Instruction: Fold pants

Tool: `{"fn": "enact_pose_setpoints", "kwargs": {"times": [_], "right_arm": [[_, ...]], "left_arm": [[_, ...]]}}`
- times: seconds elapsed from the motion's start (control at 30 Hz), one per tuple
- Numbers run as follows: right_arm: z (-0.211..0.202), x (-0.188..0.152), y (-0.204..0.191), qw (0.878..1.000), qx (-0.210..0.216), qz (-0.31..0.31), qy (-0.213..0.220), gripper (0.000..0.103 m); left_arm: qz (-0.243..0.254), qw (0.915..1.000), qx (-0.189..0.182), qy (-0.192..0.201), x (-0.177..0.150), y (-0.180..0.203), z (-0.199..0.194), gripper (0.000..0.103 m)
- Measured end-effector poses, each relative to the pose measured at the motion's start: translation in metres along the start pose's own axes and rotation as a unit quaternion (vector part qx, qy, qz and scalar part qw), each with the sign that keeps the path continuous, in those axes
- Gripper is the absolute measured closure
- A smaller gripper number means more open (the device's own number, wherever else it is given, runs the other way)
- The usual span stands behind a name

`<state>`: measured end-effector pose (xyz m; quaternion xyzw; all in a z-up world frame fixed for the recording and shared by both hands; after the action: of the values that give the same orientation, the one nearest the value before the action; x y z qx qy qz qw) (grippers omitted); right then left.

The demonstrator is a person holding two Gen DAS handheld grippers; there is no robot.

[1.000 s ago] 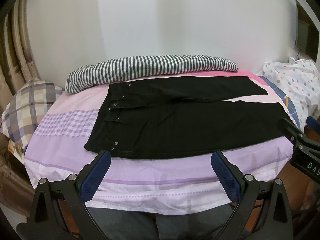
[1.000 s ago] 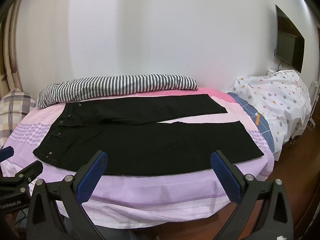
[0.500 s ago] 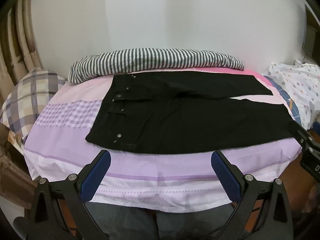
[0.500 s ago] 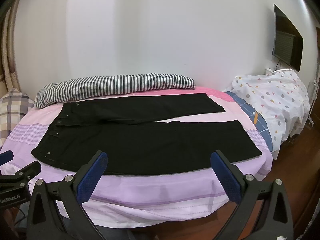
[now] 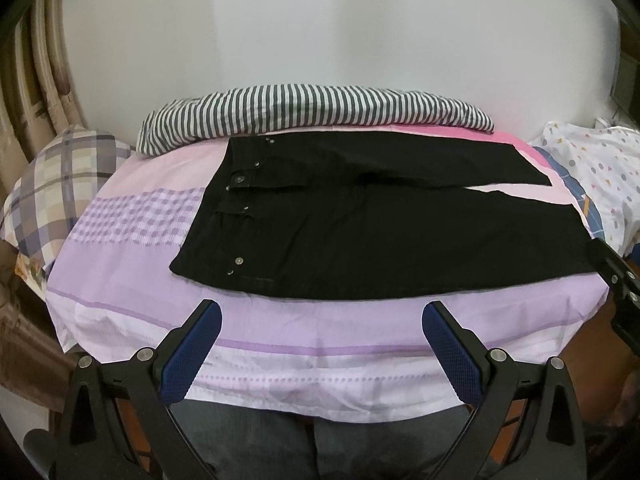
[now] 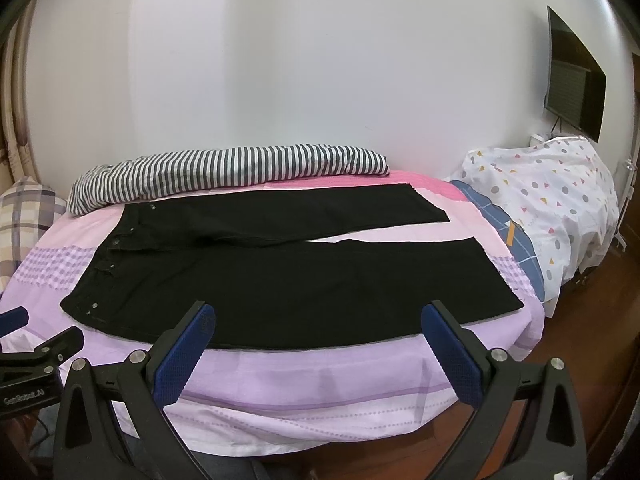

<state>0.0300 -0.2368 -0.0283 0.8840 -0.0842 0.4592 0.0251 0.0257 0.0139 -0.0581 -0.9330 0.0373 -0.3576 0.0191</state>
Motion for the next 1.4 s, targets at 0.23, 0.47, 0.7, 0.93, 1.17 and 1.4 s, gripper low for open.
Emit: {"fn": "enact_pose_setpoints", "kwargs": {"times": [0.23,0.47,0.7,0.93,1.17,1.4], "right_arm": [[0.001,0.001,0.0,1.0,-0.003,-0.002,-0.001,0.001],[0.005,0.003,-0.002,1.0,-0.005,-0.004,-0.003,0.001],[0.009,0.007,-0.003,1.0,-0.008,-0.002,-0.004,0.001],[0.014,0.013,-0.005,1.0,-0.02,-0.003,0.0,0.001],[0.021,0.014,-0.002,1.0,-0.02,0.006,-0.004,0.001],[0.023,0.015,-0.003,1.0,-0.013,0.008,-0.001,0.001]], "left_arm": [[-0.009,0.9999,0.001,-0.01,0.0,-0.004,0.007,0.003],[-0.012,0.9998,0.0,-0.015,0.004,-0.009,0.014,0.003],[-0.013,0.9997,-0.001,-0.022,0.011,-0.012,0.025,0.003],[-0.004,0.9998,-0.006,-0.02,0.019,-0.007,0.033,0.003],[0.005,0.9997,-0.013,-0.02,0.026,-0.003,0.04,0.003],[0.012,0.9998,-0.01,-0.013,0.03,-0.002,0.043,0.003]]}}
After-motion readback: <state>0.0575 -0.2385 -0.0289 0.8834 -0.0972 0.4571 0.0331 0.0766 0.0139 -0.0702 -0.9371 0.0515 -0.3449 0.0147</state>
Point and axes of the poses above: each gripper's, at about its wrist camera, not at the fingertips, and z roughly the way its jaws point, y to its right, x to its top, the point moved 7 cm from there along z, roughly the way its jaws point, and after that the axes turned 4 degrees about z, right-handed, at the moved point
